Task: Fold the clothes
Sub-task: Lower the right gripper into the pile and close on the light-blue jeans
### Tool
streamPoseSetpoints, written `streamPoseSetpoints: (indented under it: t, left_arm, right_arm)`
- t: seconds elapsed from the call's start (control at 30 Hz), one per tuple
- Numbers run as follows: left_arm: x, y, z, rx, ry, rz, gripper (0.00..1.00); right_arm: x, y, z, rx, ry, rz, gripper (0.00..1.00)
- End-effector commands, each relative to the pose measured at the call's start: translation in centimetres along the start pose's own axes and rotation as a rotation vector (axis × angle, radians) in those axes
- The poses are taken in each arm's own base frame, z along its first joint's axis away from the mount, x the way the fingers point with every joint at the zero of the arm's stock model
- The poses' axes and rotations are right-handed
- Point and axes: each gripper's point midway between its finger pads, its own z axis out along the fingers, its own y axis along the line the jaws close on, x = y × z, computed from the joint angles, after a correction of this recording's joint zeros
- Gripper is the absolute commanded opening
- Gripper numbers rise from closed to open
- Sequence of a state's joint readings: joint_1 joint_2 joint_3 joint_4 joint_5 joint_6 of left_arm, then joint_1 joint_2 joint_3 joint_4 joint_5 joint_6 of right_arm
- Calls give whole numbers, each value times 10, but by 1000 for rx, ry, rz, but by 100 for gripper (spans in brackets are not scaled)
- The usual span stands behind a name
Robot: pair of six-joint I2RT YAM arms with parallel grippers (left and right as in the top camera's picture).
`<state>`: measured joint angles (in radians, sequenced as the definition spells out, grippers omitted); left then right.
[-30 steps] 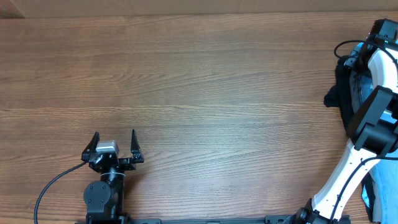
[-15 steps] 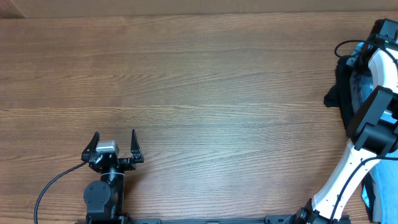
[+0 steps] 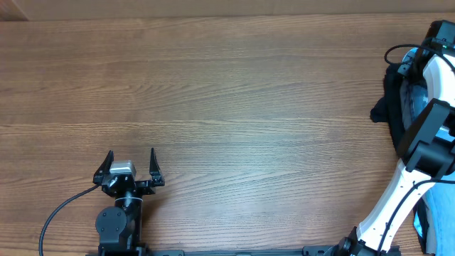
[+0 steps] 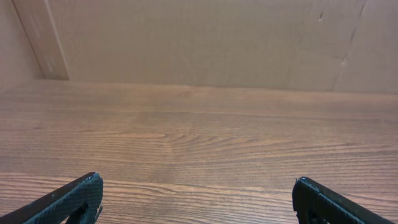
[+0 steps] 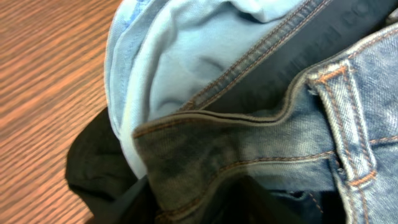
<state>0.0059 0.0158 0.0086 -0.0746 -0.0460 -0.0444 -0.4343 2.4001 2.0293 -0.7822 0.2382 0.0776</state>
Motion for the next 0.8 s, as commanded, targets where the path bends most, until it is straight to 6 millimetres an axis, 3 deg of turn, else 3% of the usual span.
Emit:
streamPoseSetpoints:
  t: [0.0,0.27,0.33,0.57,0.77]
  left_arm:
    - [-1,0,0,-2,-9,23,100]
    - [-1,0,0,-2,-9,23,100]
    - [-1,0,0,-2,-9,23,100]
    - [-1,0,0,-2,-9,23,100]
    - [-1,0,0,-2,-9,23,100]
  right_arm:
    - [-29,-23,-24,12,-76,74,55]
    - [-34,-35,-24,-23,-82,115,63]
    - [-40,-32,-32,-58,-98,122,68]
    - [-66,-43,-68,-67,-181,145,69]
    - [-64,-60,-70,-52,-168,179,68]
